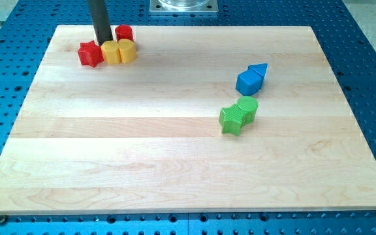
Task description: Move red blocks away from yellow blocks
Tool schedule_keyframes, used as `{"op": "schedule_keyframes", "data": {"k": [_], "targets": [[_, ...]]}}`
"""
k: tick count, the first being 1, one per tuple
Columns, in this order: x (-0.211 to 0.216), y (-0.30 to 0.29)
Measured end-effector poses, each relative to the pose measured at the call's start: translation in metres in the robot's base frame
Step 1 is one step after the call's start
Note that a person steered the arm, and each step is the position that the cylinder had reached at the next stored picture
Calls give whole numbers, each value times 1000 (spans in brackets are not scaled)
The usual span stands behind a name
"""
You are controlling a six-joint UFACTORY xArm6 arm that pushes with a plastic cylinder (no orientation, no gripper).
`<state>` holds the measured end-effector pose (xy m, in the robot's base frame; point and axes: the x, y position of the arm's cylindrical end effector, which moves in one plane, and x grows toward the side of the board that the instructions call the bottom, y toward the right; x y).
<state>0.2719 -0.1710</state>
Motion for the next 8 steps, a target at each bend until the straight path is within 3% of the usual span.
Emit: {"op": "schedule_keyframes", "data": {"k": [3, 5, 8], "targets": [[0, 69], [-59, 74], [-36, 17]]}}
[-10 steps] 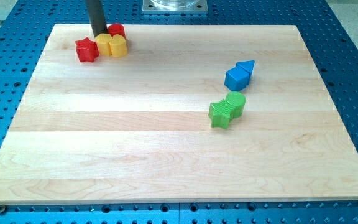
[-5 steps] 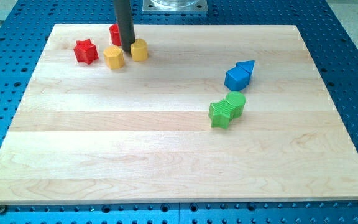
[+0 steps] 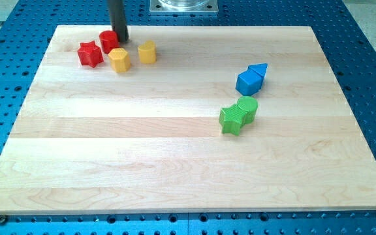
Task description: Move red blocks away from yellow blocks
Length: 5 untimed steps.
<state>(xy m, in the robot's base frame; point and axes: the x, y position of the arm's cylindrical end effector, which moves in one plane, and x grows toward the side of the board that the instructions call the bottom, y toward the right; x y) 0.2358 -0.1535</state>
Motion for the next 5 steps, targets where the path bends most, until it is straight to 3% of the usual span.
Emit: {"op": "schedule_keyframes", "data": {"k": [5], "targets": [[70, -14]]}}
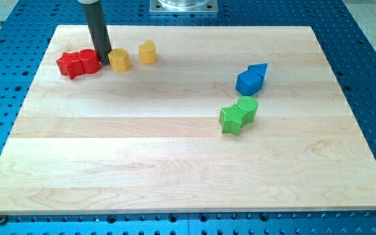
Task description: Move red blocks away from yellow blocks
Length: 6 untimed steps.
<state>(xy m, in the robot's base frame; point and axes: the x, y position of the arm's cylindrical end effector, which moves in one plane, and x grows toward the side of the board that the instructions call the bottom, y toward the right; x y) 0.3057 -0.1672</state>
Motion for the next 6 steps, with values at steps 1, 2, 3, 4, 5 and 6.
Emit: {"op": "schedule_keyframes", "data": {"k": [1, 2, 3, 4, 5, 6], "targets": [[8, 29], [8, 81], [14, 81], [31, 49], [69, 70], [66, 111]]}}
